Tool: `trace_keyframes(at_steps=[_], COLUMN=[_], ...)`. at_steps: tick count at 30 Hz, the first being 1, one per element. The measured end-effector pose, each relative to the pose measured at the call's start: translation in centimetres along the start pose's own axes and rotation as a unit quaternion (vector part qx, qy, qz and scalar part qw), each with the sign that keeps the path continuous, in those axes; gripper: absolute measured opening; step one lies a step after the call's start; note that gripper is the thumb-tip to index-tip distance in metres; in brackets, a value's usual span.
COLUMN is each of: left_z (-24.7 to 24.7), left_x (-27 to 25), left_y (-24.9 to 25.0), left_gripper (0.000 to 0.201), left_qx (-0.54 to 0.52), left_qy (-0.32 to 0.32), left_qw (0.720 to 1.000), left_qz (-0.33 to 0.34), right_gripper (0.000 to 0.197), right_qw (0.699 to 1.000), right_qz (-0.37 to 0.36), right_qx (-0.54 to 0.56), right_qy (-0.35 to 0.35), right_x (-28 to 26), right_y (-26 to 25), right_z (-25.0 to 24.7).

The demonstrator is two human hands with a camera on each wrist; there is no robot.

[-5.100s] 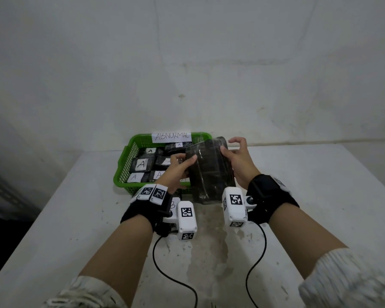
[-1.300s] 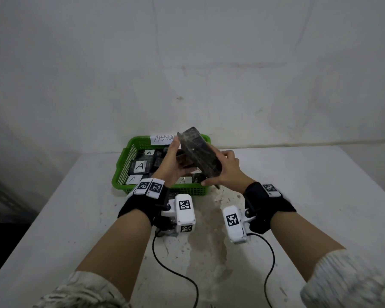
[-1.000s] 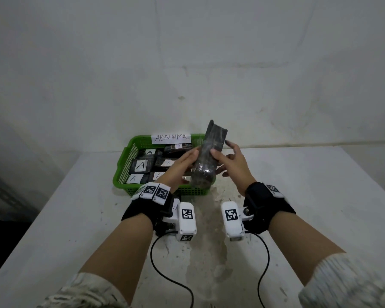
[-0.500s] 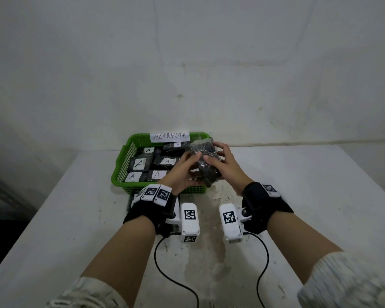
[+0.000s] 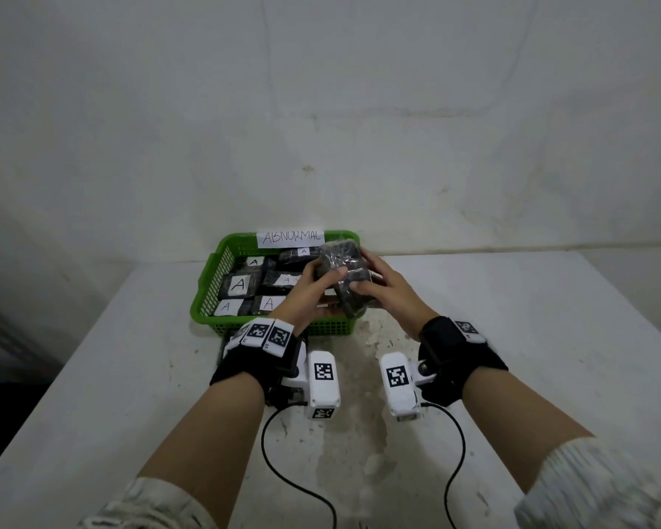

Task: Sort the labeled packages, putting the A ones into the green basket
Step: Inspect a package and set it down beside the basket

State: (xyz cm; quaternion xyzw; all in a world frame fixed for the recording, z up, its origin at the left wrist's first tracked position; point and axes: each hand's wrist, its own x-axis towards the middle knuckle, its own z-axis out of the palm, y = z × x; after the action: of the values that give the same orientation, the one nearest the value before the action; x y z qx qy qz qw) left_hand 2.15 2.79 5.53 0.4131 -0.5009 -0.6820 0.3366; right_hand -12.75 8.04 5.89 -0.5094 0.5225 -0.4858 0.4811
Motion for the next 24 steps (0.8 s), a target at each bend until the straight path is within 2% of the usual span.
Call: trace_keyframes(at_steps=[3,6,10,12,14,15,19,24], left_z=[-0.5,-1.1,-3.0,-3.9,-4.2,-4.3,-4.2,-3.9], left_x=[-0.5,-0.6,-0.4,-0.5,-1.1,-1.3,-2.3,-2.5], left_y=[0.3,0.6,-0.7,-1.8,-2.7,-3.2,-4.7,-6.4], left_gripper=[0.053,0.04,0.03,0.031,0.035,0.036,0.039,0.05], left_qx=[0.076,0.138,0.214,0.231,0.202,0.181,0.172,0.208], left_qy=[-0.021,-0.019,0.061,0.093,0.092,0.082,0.041,0.038], left_qw=[0.996,0.989,0.969,0.965,0.974,0.98,0.984,0.975], left_qz=[0.033,0.057,0.106,0.084,0.049,0.033,-0.014,-0.063], right_gripper=[0.052,0.056,0.034,0.035,0.048,0.048,0.021,0.017], right_qw=[1.0,0.997,0.983,0.98,0.977,0.975,0.964,0.947], right_qz=[0.008,0.032,0.067,0.087,0.118,0.133,0.197,0.259], right_qx=[0.026,0.058,0.142,0.149,0.15,0.15,0.149,0.146], right_qy=[0.012,0.049,0.095,0.1,0.098,0.097,0.093,0.122], right_x=[-0.1,0.0,-0.5,-0.9,-1.4,-1.6,-3.0,-4.3], right_y=[-0.5,-0.5,0.5,1.4,2.3,2.8,4.9,6.6], right_z=[0.1,0.1,-0.7,-1.1,-1.4,-1.5,-2.4,-2.8])
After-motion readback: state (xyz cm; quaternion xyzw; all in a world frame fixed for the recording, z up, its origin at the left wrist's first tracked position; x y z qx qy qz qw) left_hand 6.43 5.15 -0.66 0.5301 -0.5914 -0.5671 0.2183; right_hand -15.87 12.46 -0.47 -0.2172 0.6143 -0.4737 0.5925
